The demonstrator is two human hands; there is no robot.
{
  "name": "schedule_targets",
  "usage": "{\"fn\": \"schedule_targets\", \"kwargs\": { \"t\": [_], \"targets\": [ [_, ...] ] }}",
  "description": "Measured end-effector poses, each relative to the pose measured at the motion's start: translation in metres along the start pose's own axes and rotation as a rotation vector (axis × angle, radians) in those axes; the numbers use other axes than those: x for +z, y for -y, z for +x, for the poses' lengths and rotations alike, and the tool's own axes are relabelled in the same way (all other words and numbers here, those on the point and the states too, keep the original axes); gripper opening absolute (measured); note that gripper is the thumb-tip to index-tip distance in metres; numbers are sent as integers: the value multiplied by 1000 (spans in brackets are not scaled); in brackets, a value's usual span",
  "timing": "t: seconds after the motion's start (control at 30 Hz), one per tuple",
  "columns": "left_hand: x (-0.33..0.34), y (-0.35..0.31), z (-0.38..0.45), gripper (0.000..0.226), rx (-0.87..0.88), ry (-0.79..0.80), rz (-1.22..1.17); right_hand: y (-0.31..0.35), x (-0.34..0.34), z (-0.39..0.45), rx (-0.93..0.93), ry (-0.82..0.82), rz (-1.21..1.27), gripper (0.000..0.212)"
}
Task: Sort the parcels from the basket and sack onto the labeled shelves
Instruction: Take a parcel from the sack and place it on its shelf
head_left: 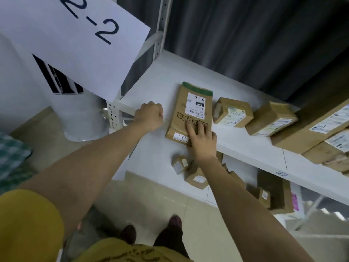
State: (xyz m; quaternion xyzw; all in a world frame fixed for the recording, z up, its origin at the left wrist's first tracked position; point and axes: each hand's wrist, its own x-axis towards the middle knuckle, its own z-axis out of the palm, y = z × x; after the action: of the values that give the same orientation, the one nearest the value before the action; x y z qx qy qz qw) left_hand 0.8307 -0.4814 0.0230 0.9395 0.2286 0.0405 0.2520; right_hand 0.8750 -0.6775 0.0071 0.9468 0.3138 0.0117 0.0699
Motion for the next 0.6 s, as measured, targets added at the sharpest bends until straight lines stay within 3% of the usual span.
{"fn": "schedule_targets", "kwargs": {
  "t": [0.17, 0.37, 0.6],
  "targets": [
    [2, 4, 8, 26, -5, 11, -65, 3, 12, 11, 20, 10, 47, 75],
    [5, 1, 17, 28, -19, -2, -89, 6, 8, 37, 40, 1, 54, 60],
    [11, -12, 34, 28, -46, 0, -85, -4, -1, 73, 52, 99, 10, 58]
  ]
}}
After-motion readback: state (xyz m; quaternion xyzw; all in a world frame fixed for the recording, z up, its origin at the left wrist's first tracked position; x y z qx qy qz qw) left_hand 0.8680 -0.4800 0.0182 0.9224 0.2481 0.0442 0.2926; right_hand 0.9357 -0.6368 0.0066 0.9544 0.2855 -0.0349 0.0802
